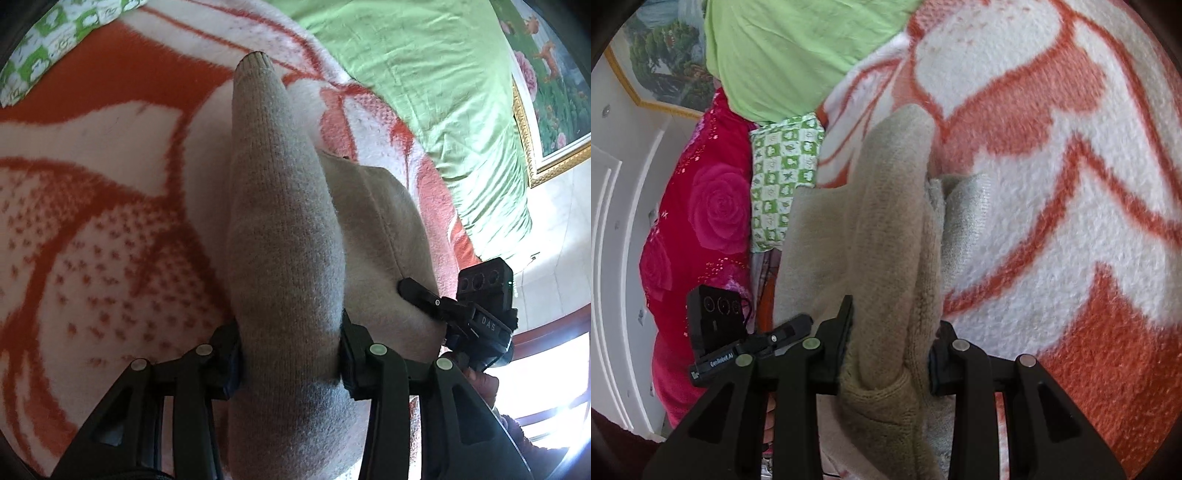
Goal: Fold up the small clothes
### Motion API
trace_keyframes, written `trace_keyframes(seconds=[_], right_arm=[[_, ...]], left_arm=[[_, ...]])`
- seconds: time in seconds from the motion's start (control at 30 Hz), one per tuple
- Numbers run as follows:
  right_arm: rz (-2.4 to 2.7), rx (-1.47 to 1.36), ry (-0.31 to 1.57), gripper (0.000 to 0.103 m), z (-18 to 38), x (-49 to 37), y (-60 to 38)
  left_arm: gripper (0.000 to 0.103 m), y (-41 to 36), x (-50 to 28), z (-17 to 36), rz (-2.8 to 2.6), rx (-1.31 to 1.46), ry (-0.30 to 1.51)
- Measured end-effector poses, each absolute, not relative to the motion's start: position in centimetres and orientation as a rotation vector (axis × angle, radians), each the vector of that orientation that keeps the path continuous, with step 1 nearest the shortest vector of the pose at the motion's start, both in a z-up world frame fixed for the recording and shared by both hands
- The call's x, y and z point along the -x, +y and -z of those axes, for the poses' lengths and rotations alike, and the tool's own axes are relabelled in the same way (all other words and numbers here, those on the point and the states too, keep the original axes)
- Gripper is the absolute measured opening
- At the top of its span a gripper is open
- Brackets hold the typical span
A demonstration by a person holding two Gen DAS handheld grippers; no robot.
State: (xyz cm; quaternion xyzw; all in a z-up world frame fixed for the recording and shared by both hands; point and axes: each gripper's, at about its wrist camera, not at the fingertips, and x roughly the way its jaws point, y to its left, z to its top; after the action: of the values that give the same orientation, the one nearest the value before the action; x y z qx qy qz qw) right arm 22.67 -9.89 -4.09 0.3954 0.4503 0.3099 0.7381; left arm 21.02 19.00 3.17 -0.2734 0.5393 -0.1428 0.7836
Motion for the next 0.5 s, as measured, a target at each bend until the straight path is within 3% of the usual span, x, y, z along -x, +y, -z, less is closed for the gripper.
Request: trace_keyframes(seconds=[0.2,0.3,0.5], right_arm=[[-0.636,-0.909,1.020,0.052,6.9,-24.4,-11.2],[-0.637,-0.939,1.026,0.054,7.2,-24.6,-11.5],[-0.556,-0.891,0.955,0.056,4.2,-21.9,-13.8]], left_arm=[[0.060,20.9,-20.3,-0.3,0.301,0.627,1.175],[0.067,21.4,-20.0,-0.1,0.278,0.648,1.190],[0.066,21.7,-17.6,-2.5,0.240,0.593,1.190]])
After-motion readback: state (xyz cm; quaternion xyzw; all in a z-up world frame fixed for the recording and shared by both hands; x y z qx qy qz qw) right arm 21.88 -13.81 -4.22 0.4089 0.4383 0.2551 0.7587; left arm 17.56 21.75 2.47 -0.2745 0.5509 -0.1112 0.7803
